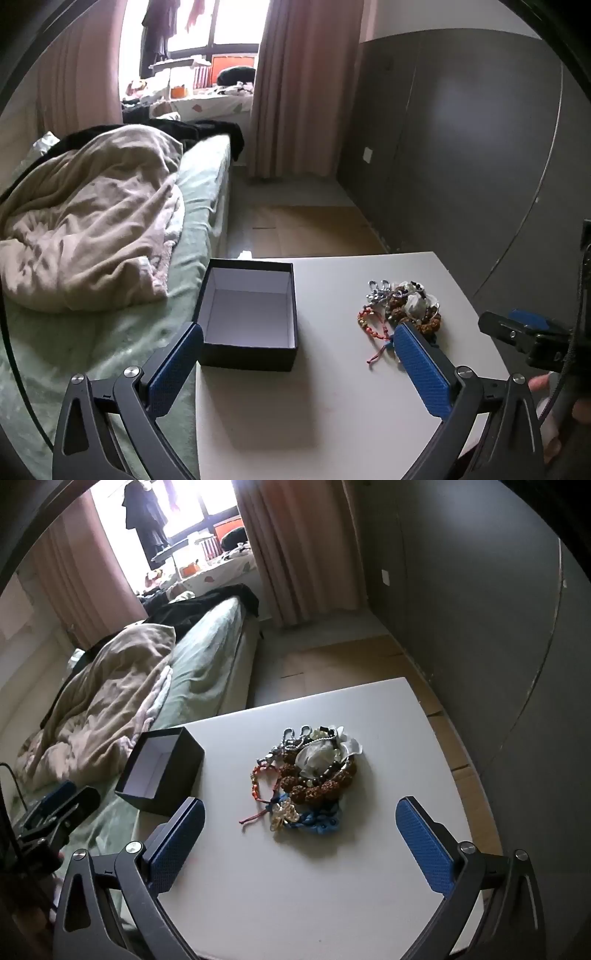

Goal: Organize jewelry

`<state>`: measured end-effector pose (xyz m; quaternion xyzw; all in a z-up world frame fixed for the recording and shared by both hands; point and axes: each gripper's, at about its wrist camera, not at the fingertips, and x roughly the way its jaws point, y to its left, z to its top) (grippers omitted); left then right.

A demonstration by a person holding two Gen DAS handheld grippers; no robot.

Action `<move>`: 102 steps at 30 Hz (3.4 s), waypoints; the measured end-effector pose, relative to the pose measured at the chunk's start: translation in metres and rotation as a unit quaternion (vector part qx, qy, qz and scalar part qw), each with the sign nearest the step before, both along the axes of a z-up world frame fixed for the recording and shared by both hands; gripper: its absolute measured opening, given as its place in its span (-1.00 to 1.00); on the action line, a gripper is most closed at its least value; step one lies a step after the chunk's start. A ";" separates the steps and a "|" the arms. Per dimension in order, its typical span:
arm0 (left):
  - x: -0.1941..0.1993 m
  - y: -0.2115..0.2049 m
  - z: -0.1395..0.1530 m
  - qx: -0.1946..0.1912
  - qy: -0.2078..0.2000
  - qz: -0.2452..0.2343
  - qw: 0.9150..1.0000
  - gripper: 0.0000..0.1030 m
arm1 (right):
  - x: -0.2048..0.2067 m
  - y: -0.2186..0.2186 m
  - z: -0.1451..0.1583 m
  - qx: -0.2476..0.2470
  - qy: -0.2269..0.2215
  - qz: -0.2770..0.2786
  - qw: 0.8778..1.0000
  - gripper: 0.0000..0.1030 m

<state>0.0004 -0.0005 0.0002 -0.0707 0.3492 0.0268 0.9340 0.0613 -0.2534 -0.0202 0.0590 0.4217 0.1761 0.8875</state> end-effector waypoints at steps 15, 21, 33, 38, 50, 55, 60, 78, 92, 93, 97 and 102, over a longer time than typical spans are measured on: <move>0.005 -0.001 -0.002 -0.006 -0.003 -0.007 1.000 0.97 | 0.002 0.002 -0.001 -0.001 0.001 0.001 1.000 1.00; 0.002 -0.010 0.001 -0.004 -0.008 -0.021 1.000 0.97 | 0.001 0.000 -0.001 0.002 0.001 -0.002 1.000 1.00; 0.002 -0.018 0.006 0.000 -0.014 -0.030 0.999 0.97 | 0.003 -0.005 0.005 -0.010 -0.012 -0.001 1.000 1.00; 0.001 -0.019 0.006 0.002 -0.013 -0.032 0.999 0.97 | 0.000 -0.005 0.007 -0.011 -0.018 0.004 1.000 1.00; 0.000 -0.020 0.006 0.005 -0.015 -0.033 0.999 0.97 | 0.000 -0.005 0.007 -0.012 -0.021 0.003 1.000 1.00; 0.000 -0.021 0.006 0.004 -0.016 -0.032 0.999 0.97 | 0.000 -0.005 0.007 -0.012 -0.022 0.005 1.000 1.00; 0.000 -0.020 0.006 0.004 -0.015 -0.033 0.999 0.97 | 0.000 -0.004 0.008 -0.016 -0.024 0.006 1.000 1.00; 0.002 -0.022 0.006 -0.003 -0.015 -0.032 0.999 0.97 | 0.001 -0.005 0.010 0.000 -0.019 0.005 1.000 1.00; 0.031 -0.030 0.000 -0.049 0.000 -0.042 0.998 0.56 | 0.020 -0.042 0.018 0.074 -0.009 -0.054 0.996 0.99; 0.034 -0.032 -0.001 -0.049 0.001 -0.043 0.998 0.52 | 0.022 -0.045 0.019 0.076 -0.009 -0.059 0.995 0.97; 0.045 -0.040 -0.003 -0.051 0.004 -0.055 0.997 0.35 | 0.033 -0.056 0.014 0.085 0.007 -0.075 0.994 0.68; 0.063 -0.054 -0.005 -0.056 0.012 -0.078 0.995 0.17 | 0.048 -0.069 0.002 0.112 0.035 -0.097 0.988 0.47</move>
